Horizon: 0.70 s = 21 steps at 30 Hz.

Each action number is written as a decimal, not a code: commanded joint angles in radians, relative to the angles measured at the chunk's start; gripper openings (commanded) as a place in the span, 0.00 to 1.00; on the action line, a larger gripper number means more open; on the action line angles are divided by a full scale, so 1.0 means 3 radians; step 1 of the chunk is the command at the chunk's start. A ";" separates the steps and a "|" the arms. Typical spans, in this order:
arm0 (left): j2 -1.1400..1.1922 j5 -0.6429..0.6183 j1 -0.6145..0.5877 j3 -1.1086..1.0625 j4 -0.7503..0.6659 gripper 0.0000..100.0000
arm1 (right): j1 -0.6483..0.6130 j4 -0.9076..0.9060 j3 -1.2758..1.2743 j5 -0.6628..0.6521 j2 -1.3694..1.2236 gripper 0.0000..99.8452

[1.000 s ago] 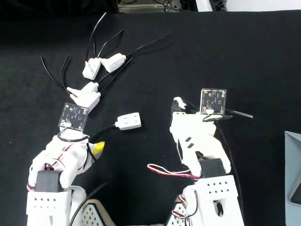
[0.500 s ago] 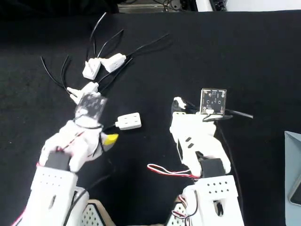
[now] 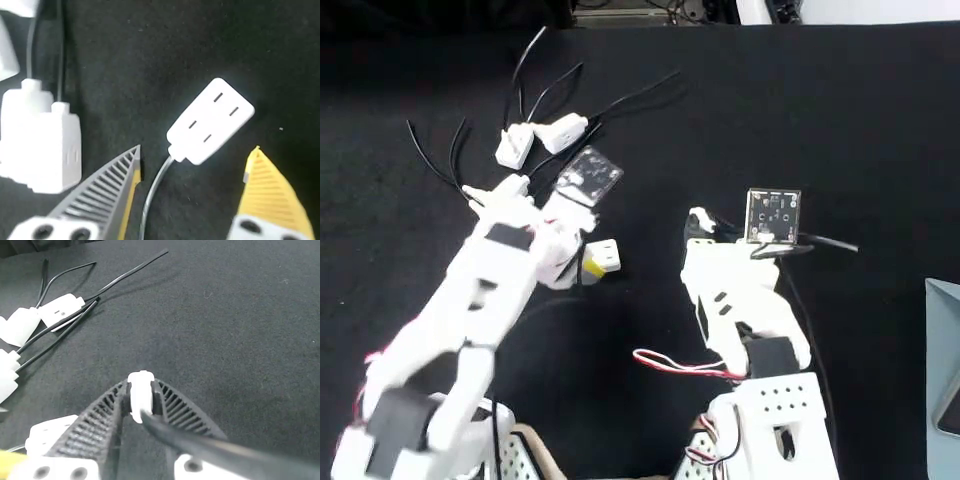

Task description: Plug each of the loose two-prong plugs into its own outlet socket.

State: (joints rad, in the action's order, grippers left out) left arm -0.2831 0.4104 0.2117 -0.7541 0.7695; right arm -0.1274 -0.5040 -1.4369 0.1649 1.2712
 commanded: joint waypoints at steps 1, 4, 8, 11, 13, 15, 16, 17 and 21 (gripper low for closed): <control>0.0593 0.0194 0.0038 0.0642 -0.0061 0.33 | -0.0020 0.0072 0.0023 0.0000 0.0023 0.01; 0.0905 0.0271 0.0049 0.0857 -0.0056 0.33 | -0.0020 0.0072 0.0023 0.0000 0.0023 0.01; 0.1192 0.0276 0.0074 0.1066 -0.0066 0.32 | -0.0020 0.0072 0.0023 0.0000 0.0023 0.01; 0.1289 0.0251 0.0079 0.1143 -0.0066 0.32 | -0.0020 0.0072 0.0023 0.0000 0.0023 0.01; 0.1289 0.0251 0.0079 0.1138 -0.0066 0.30 | -0.0020 0.0072 0.0023 0.0000 0.0023 0.01; 0.1289 0.0251 0.0079 0.1138 -0.0051 0.25 | -0.0020 0.0072 0.0023 0.0000 0.0023 0.01; 0.1289 0.0256 0.0084 0.1133 -0.0046 0.22 | -0.0020 0.0072 0.0023 0.0000 0.0023 0.01; 0.1289 0.0256 0.0084 0.1123 -0.0041 0.20 | -0.0020 0.0072 0.0023 0.0000 0.0023 0.01; 0.1289 0.0251 0.0084 0.0979 -0.0041 0.13 | -0.0020 0.0072 0.0018 0.0000 0.0023 0.01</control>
State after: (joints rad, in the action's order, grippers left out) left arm 0.1112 0.4810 0.2240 -0.4672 0.7679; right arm -0.1274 -0.5040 -1.4369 0.1649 1.2712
